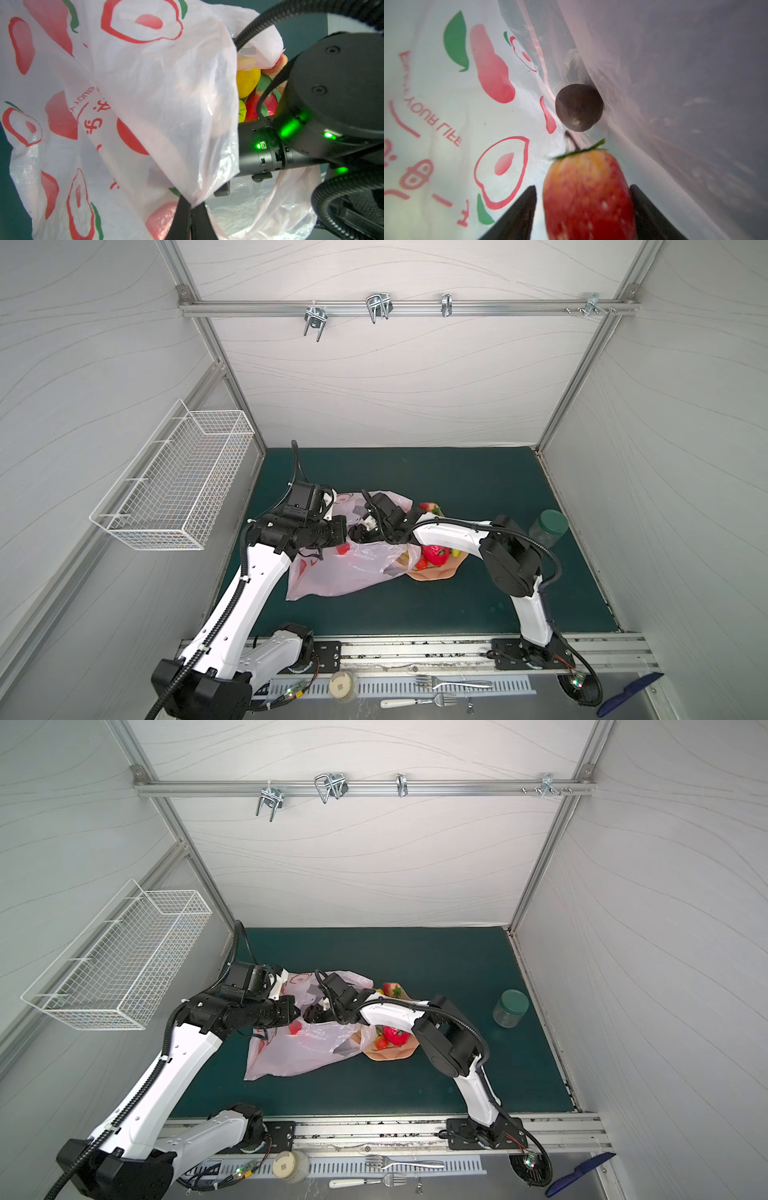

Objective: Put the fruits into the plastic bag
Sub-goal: 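Open the right gripper to release the strawberry into the bag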

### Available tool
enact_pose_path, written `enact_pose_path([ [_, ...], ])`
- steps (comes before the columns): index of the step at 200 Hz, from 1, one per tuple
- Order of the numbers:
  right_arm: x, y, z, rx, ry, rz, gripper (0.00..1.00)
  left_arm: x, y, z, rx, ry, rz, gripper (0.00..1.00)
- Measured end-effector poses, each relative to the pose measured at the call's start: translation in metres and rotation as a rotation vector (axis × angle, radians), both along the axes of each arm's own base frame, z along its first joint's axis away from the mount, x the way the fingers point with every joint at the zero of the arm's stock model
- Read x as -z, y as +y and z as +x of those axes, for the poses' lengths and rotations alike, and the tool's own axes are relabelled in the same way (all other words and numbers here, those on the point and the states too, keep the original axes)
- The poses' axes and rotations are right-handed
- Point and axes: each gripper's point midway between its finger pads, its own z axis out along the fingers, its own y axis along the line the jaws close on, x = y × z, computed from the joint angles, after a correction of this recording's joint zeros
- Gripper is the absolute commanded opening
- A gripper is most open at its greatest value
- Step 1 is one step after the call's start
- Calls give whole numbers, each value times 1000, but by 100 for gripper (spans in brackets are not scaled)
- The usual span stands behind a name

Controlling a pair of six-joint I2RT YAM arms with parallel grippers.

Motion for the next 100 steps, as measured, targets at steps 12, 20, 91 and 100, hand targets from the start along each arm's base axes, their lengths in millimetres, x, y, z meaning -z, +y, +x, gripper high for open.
enact_pose_path([
  [12, 0, 0, 0, -9, -9, 5, 83, 0, 0, 0, -1, -1, -1, 0],
  [20, -1, 0, -1, -15, -13, 9, 85, 0, 0, -1, -2, -3, -2, 0],
  [91, -22, -11, 1, -28, -61, 50, 89, 1, 1, -2, -9, -4, -4, 0],
  [100, -26, -15, 1, -25, -65, 53, 89, 1, 1, -3, -9, -6, -3, 0],
])
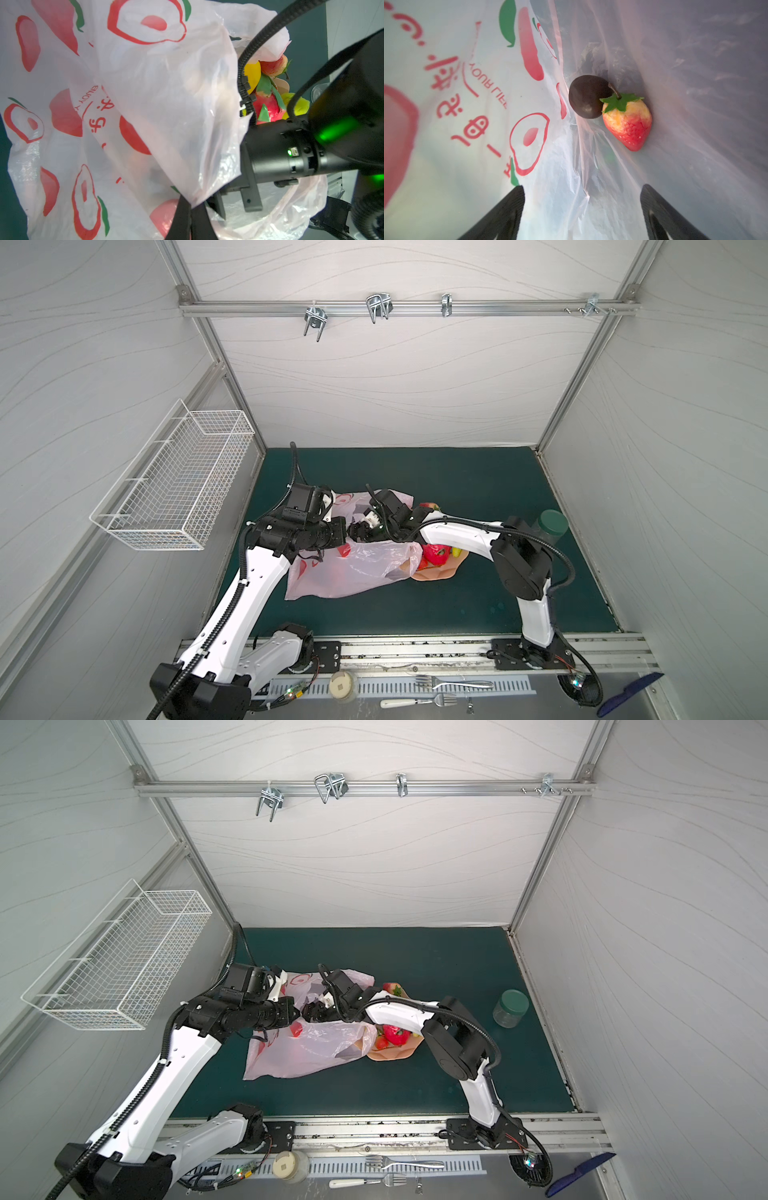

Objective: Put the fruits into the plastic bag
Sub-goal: 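Open the right gripper to release the strawberry into the bag, then withdraw the right gripper from the bag toward the fruit plate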

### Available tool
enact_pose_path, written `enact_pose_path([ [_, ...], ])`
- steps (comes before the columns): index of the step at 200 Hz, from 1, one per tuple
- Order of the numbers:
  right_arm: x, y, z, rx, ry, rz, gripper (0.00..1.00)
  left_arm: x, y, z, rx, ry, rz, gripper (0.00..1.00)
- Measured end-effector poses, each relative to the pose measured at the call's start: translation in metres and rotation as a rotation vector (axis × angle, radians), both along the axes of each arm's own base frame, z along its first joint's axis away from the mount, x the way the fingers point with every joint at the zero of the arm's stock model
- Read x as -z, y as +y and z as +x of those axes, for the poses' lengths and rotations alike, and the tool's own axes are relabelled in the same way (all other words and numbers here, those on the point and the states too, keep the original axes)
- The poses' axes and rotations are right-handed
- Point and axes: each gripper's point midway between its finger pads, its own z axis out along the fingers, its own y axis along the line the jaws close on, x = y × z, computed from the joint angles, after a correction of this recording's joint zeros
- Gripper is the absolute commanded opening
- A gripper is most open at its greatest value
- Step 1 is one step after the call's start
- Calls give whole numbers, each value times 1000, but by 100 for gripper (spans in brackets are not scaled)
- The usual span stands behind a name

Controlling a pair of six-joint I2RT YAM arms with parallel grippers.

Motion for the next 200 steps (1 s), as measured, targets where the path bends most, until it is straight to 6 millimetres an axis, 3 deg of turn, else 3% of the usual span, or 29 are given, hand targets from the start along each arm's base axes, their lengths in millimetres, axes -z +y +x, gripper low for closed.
enact_pose_path([
  [200, -45, -99, 25, 175, -222, -85, 92, 1, 2, -5, -1, -10, 3, 0],
])
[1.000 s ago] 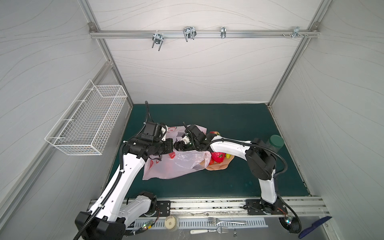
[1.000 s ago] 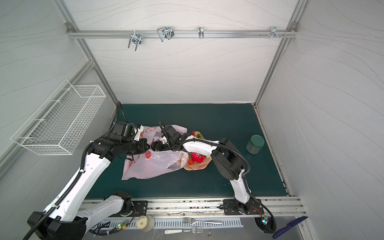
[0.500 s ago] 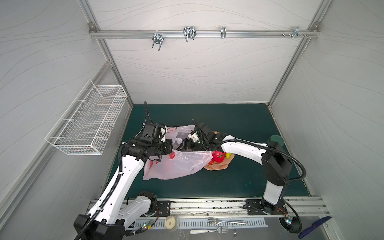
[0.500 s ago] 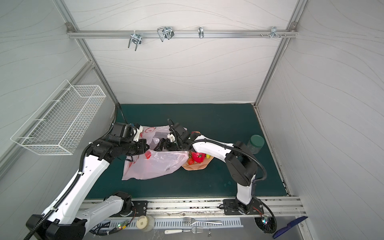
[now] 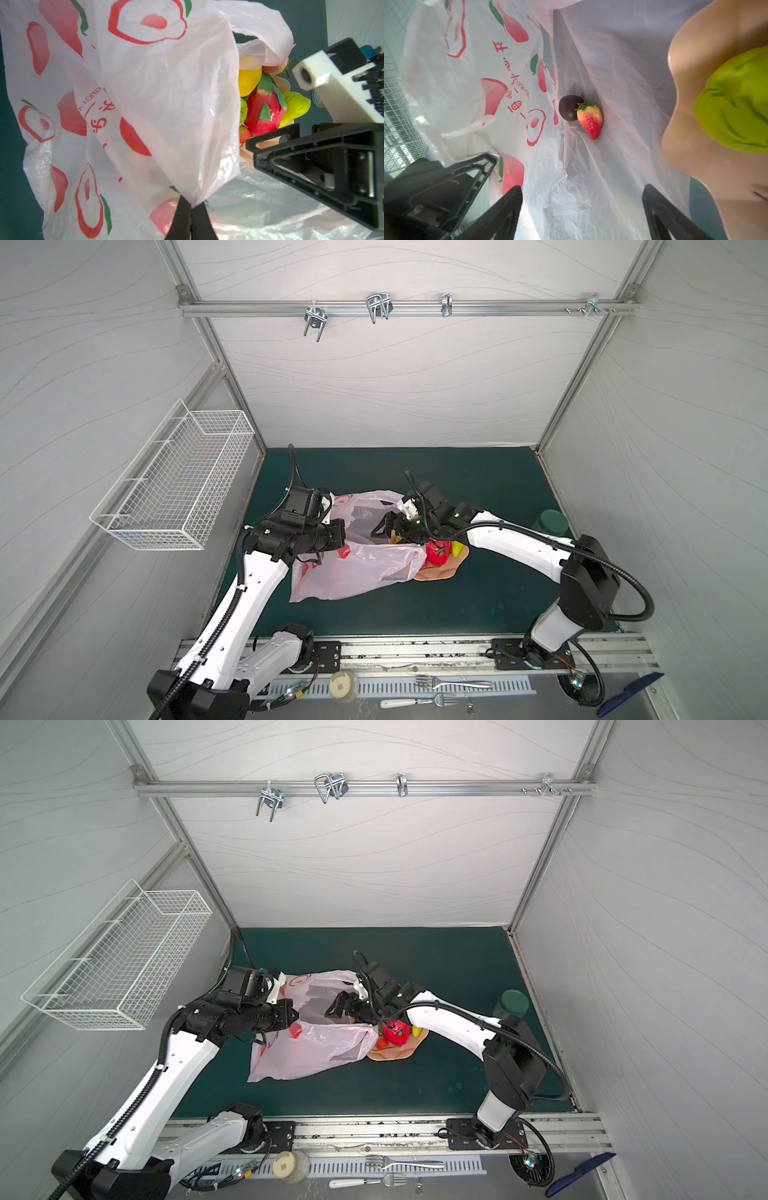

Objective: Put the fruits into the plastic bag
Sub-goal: 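Withdraw the right gripper from the bag toward the fruit plate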

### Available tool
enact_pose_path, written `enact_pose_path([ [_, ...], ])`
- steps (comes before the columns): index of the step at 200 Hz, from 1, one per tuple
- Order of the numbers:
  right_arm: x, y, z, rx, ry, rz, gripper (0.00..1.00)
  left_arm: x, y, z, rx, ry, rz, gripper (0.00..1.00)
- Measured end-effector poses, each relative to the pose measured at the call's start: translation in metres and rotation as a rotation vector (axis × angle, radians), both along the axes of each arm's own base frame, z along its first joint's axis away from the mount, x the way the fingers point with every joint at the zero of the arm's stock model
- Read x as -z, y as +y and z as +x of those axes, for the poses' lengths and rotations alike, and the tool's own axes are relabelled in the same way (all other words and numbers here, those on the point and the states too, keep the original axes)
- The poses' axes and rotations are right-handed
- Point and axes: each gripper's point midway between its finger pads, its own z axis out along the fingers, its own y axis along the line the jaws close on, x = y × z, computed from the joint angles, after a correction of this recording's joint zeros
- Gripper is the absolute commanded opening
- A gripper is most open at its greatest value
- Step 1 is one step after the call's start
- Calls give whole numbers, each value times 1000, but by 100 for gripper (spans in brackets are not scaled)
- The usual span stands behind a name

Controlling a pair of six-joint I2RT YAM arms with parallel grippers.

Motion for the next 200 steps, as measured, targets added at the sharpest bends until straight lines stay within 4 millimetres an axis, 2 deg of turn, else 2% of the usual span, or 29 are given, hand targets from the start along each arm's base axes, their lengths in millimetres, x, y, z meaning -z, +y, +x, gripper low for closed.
enact_pose_path([
  [69, -5, -42, 23, 99, -109, -80, 93, -3, -1, -2, 14, -14, -5, 0],
  [127, -23, -82, 39, 163, -213, -131, 95, -3, -1, -2, 22, -18, -1, 0],
  [152, -25, -102, 41, 186, -246, -175, 96, -3, -1, -2, 26, -19, 0, 0],
  [200, -15, -153, 50, 251, -265, -281, 97, -3, -1, -2, 29, -20, 2, 0],
])
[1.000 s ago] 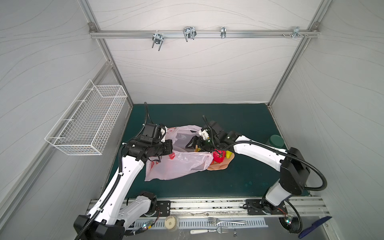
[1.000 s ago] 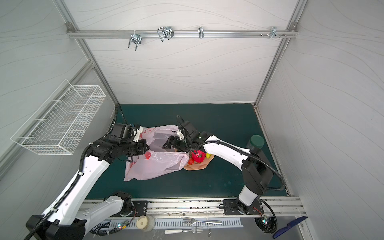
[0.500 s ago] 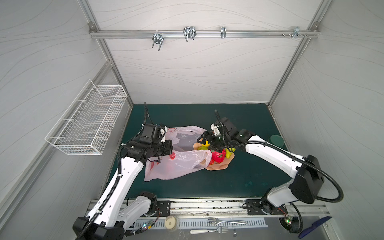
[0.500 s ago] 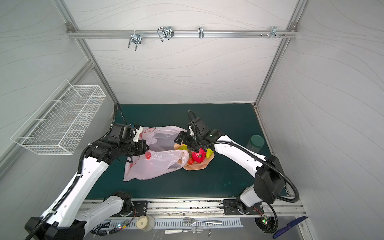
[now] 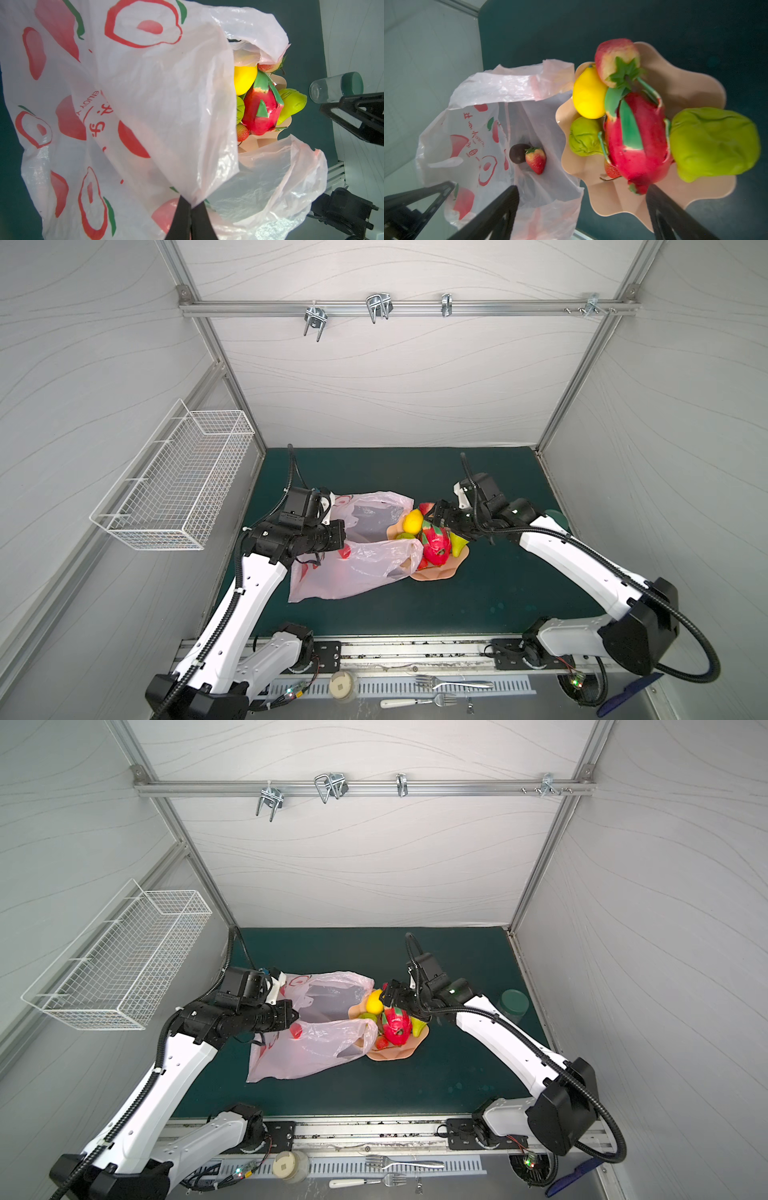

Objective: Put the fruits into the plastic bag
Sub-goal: 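Withdraw the right gripper from the bag toward the fruit plate, then lower the right gripper and grasp the green pear on the plate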

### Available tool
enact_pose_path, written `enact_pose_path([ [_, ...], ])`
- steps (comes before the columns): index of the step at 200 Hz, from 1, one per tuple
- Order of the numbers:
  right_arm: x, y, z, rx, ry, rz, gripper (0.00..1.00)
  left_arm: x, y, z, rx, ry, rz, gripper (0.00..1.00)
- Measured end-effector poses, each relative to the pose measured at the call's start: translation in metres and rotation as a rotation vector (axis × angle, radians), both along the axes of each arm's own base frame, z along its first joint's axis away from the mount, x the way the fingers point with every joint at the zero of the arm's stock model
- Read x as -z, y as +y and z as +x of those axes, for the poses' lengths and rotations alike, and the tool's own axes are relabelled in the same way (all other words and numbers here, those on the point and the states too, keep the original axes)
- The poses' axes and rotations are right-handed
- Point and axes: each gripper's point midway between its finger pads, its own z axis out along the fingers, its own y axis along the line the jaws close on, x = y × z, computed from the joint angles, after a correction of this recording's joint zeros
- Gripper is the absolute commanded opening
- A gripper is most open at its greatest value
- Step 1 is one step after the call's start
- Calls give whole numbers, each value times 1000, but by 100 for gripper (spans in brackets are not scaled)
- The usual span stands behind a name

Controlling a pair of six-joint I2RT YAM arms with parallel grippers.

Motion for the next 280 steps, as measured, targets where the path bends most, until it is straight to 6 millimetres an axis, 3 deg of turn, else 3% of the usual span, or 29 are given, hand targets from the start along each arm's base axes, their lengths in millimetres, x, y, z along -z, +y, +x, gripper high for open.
enact_pose_path([
  [55, 15, -44, 12, 28, -17, -148, 97, 0, 0, 0, 4, -2, 3, 0],
  [118, 32, -69, 23, -12, -24, -237, 97, 0, 0, 0, 5, -2, 3, 0],
  [178, 74, -76, 20, -78, 60, -266, 97, 0, 0, 0, 5, -1, 4, 0],
  [280, 102, -71, 27, -113, 92, -238, 99, 0, 1, -2, 5, 2, 6, 0],
])
